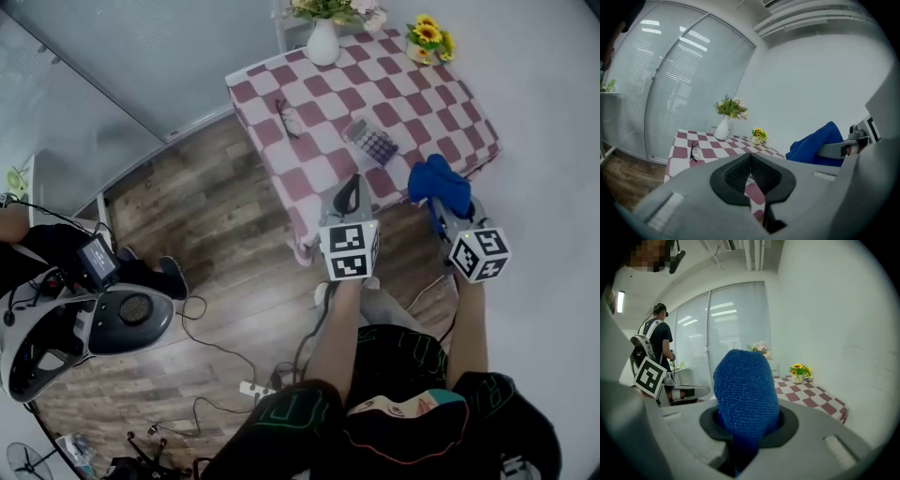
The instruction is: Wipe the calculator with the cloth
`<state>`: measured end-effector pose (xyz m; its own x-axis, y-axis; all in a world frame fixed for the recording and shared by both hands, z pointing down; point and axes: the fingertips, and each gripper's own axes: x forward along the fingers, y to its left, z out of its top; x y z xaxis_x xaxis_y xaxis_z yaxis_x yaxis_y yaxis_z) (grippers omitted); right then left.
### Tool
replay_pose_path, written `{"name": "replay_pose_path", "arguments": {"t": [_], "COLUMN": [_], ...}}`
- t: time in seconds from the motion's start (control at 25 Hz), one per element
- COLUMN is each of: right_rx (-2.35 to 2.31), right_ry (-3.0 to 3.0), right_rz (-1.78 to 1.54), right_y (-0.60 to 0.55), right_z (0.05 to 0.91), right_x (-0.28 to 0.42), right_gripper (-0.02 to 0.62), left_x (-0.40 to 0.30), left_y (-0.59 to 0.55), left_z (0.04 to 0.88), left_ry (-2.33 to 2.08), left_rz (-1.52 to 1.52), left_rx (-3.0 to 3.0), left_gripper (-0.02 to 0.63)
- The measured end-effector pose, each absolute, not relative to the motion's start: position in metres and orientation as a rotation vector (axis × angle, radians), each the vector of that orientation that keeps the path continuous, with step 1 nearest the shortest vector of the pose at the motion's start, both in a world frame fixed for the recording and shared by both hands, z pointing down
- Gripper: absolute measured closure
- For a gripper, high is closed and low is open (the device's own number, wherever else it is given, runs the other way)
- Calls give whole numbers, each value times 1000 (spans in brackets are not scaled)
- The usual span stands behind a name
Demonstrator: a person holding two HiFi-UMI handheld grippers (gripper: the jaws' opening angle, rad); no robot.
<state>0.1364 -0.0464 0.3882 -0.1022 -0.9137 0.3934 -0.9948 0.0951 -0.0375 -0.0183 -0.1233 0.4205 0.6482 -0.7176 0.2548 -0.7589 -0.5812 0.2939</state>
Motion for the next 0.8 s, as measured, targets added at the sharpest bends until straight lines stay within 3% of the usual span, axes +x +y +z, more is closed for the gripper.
{"name": "replay_pose_path", "arguments": {"t": [0.8], "right_rx": [1338], "right_ry": [-2437], "right_rz": [510], "right_y": [-256], "right_z": [449], "right_x": [156], "right_gripper": [494], "left_x": [41], "left_y": [-240], "left_z": [460], "left_ry": [-1522], "left_rz": [348], "left_rx": [2241], "left_gripper": [595]}}
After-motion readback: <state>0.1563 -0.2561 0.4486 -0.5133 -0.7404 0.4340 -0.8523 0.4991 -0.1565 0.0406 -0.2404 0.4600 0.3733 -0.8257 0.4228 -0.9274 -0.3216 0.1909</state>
